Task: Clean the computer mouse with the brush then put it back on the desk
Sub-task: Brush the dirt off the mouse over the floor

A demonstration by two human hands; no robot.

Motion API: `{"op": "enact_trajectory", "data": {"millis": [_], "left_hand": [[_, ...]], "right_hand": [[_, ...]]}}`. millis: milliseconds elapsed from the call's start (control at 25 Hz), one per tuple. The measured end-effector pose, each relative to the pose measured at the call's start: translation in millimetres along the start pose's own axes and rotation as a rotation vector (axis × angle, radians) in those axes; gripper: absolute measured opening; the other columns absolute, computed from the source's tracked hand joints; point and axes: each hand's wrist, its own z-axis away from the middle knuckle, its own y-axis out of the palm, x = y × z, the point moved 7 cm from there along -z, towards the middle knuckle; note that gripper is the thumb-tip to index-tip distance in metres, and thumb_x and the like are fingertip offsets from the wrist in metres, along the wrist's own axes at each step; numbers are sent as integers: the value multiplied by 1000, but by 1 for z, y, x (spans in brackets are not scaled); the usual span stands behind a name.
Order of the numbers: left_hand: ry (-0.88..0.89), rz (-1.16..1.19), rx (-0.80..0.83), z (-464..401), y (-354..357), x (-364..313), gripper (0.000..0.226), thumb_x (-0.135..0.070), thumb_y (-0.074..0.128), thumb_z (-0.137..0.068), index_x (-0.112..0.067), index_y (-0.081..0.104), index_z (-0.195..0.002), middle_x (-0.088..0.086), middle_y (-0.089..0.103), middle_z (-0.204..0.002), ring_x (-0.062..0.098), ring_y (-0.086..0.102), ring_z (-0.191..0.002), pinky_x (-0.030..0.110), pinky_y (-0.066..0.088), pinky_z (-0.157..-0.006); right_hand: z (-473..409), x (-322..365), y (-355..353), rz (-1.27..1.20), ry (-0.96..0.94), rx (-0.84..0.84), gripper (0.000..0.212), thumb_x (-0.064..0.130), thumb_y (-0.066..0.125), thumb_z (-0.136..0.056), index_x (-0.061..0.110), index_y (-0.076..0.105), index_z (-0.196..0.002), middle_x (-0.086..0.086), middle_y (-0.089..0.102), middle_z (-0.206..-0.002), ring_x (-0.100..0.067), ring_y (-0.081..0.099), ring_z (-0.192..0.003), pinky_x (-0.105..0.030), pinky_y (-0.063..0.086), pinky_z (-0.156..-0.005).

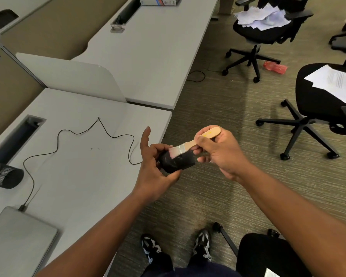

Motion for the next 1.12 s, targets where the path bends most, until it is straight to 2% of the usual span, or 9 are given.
{"op": "enact_trajectory", "data": {"millis": [160,280,400,520,840,960,1120], "left_hand": [[-7,-11,-6,2,-3,3,144,4,92,-69,-45,-10,-159,-6,63,-121,11,66,-118,29,58,-99],[-30,-30,4,3,-2,6,145,3,92,-69,-44,-10,-160,-11,63,-119,9,66,-116,27,57,-100],[-50,-13,18,3,0,6,145,6,91,-69,-45,-10,-160,-9,61,-119,9,67,-115,29,58,-99],[-51,-11,12,0,0,4,143,6,91,-68,-41,-7,-161,-6,61,-120,9,66,-115,27,58,-97],[-69,31,-21,1,-8,4,141,5,93,-68,-38,-3,-162,-14,65,-113,11,68,-114,33,58,-99],[-75,12,6,2,-7,5,141,6,92,-69,-37,-5,-163,-16,64,-112,9,68,-114,36,57,-103],[-58,-15,35,2,-2,5,144,6,92,-68,-37,-8,-163,-13,64,-116,11,67,-116,40,58,-103]], "right_hand": [[-8,-8,-29,26,39,-132,4,7,65,-98,9,67,-100,-15,73,-88,-25,67,-82,-31,57,-60],[-7,-5,-35,-1,7,-166,4,7,64,-99,9,67,-100,-15,74,-87,-26,67,-82,-32,58,-61],[3,0,-9,-117,14,36,3,8,66,-98,9,66,-100,-13,74,-84,-20,69,-76,-31,56,-58],[12,-7,12,-39,48,183,4,8,67,-97,8,66,-101,-12,75,-86,-18,69,-77,-29,56,-57],[0,-20,-32,138,20,-7,2,11,68,-97,10,67,-97,-17,73,-88,-26,67,-81,-35,60,-63],[-3,-14,-45,192,-62,-104,2,12,67,-98,11,67,-97,-15,73,-89,-24,68,-83,-35,61,-65],[-1,-7,-23,93,-114,9,3,13,69,-98,10,68,-98,-11,74,-88,-18,71,-80,-32,61,-62]]}}
